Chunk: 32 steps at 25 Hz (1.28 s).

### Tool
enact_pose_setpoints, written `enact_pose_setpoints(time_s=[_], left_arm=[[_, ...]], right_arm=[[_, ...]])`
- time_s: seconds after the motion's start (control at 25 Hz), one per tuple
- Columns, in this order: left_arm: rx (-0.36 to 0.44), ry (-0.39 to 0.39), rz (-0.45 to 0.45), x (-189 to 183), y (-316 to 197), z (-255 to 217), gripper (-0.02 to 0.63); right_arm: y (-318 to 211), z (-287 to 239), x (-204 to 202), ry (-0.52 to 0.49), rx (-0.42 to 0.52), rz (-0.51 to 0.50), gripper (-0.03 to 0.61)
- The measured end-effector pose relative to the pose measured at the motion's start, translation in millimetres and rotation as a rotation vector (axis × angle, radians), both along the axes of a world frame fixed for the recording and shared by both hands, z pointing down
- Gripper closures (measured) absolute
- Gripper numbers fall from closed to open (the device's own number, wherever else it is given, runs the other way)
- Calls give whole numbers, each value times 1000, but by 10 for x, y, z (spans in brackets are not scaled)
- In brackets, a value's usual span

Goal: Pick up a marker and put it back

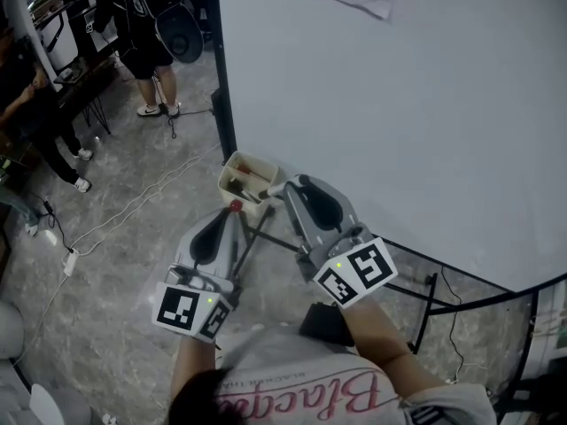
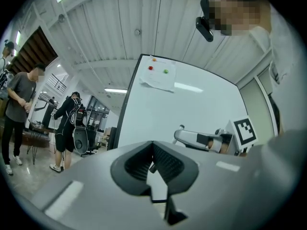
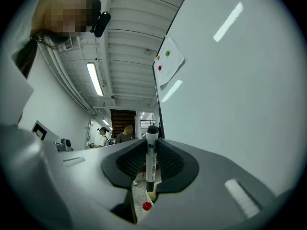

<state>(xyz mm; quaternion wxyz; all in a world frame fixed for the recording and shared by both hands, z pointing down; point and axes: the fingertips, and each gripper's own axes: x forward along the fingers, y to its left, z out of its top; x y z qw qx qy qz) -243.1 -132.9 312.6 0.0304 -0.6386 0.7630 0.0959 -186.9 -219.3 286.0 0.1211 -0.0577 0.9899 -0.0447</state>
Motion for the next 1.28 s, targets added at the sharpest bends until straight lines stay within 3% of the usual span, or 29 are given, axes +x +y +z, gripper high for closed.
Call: enact_pose_setpoints(time_s=[0.56,0.88,1.28], left_arm=[[-36,4,-5,-72,14,84,614],[-46,25,-28,-155,40,161,614],[-38,49,-49,-236,70,194,614]], right_arm=[[-131,216,-315,65,-7,-9,511],[-308,749,-741,209,-81,-14,509],[-379,1312,-931,348,-165,-11,508]])
